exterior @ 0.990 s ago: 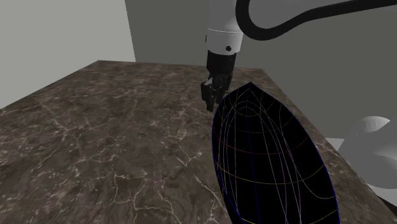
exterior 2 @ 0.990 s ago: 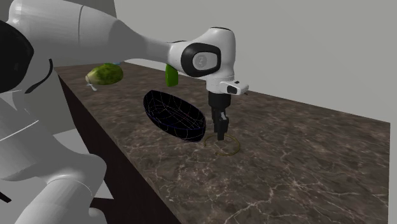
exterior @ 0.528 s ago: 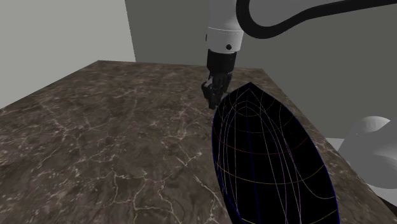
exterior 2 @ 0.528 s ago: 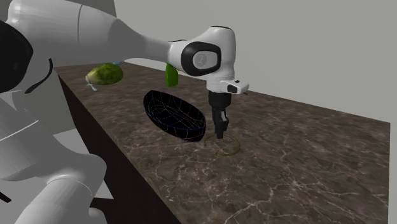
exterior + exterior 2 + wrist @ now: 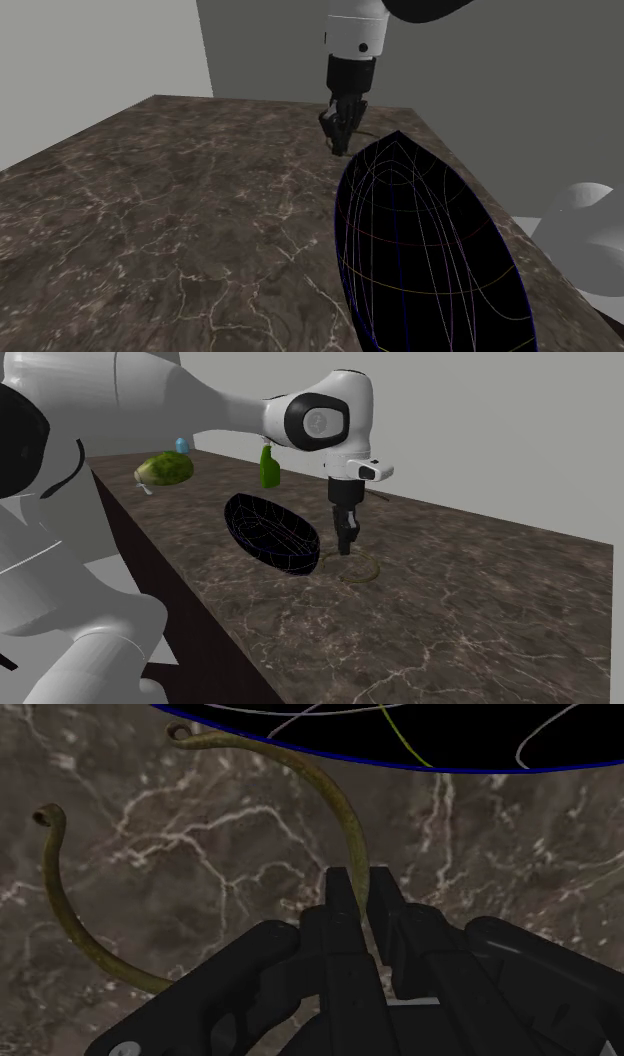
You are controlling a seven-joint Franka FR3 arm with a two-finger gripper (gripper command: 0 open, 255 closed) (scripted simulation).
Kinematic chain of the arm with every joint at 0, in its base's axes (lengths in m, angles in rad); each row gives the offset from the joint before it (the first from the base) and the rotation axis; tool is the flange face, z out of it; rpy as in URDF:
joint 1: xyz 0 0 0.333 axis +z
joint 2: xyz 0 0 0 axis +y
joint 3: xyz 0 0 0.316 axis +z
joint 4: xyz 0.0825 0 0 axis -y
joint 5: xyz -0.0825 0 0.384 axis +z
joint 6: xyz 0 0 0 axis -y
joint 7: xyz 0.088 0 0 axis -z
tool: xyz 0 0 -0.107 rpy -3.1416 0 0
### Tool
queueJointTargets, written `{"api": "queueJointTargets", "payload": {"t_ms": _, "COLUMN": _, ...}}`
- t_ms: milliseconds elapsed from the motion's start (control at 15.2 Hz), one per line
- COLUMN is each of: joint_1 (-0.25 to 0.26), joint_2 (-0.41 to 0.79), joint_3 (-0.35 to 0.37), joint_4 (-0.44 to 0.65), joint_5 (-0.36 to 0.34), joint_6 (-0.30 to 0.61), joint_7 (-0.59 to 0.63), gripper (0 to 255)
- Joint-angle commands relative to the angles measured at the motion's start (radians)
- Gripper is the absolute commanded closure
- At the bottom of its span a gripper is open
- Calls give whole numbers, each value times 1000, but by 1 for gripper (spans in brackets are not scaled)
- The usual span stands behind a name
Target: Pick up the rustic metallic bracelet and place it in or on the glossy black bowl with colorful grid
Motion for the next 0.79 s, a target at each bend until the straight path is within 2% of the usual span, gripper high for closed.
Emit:
{"api": "queueJointTargets", "payload": {"t_ms": 0, "joint_1": 0, "joint_2": 4, "joint_3": 1, "joint_4": 29, "joint_5": -1, "joint_6": -26, "joint_7": 5, "gripper": 255}}
{"api": "queueJointTargets", "payload": {"t_ms": 726, "joint_1": -7, "joint_2": 34, "joint_3": -4, "joint_4": 206, "joint_5": -14, "joint_6": -173, "joint_7": 15, "gripper": 255}}
